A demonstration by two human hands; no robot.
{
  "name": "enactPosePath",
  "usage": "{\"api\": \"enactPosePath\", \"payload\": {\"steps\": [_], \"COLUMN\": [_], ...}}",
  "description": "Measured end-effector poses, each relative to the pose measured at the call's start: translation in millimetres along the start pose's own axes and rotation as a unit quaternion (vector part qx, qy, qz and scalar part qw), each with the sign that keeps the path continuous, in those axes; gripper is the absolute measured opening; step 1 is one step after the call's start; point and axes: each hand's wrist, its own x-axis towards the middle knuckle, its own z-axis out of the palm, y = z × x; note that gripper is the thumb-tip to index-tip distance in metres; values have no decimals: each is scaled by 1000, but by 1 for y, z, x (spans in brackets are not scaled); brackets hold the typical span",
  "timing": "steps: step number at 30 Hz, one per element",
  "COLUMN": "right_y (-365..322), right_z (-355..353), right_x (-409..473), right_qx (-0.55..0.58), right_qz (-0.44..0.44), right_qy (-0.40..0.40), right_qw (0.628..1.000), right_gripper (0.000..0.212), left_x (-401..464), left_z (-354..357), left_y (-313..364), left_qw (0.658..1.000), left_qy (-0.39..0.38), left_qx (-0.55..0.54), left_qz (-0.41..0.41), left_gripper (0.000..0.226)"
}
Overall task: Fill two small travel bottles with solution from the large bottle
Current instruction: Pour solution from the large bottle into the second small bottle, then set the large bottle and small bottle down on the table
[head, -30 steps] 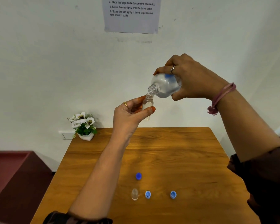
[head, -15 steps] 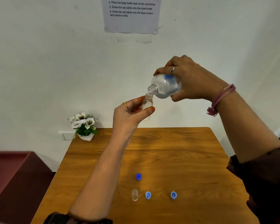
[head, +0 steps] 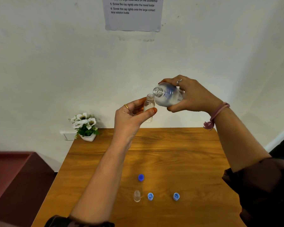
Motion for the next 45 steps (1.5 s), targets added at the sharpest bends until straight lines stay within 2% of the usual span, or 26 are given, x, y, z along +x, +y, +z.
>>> {"api": "enactPosePath", "payload": {"steps": [6, 11, 20, 25, 32, 40, 42, 45], "right_y": [22, 47, 72, 78, 79, 79, 80, 86], "right_z": [28, 84, 190, 235, 265, 272, 271, 268], "right_x": [-17, -46, -93, -110, -120, -125, -128, -132], "right_qx": [153, 220, 261, 286, 279, 298, 284, 258], "right_qz": [85, 155, 262, 304, 324, 309, 298, 283], "right_qy": [-4, -28, -41, -74, -97, -96, -115, -160], "right_qw": [985, 963, 928, 906, 899, 898, 904, 910], "right_gripper": [73, 77, 75, 73, 81, 77, 81, 100], "left_x": [-3, -13, -44, -62, -76, -86, -92, -103], "left_z": [2, 3, -6, -9, -12, -11, -9, -6], "left_y": [-10, -27, -76, -107, -131, -145, -150, -162], "left_qw": [1000, 999, 997, 992, 988, 987, 985, 980], "left_qy": [18, 26, 22, 23, 25, 21, 17, 21], "left_qx": [4, 15, 36, 67, 59, 66, 76, 88], "left_qz": [-4, -23, -66, -102, -138, -148, -152, -177], "left_gripper": [37, 37, 41, 46, 42, 42, 41, 43]}}
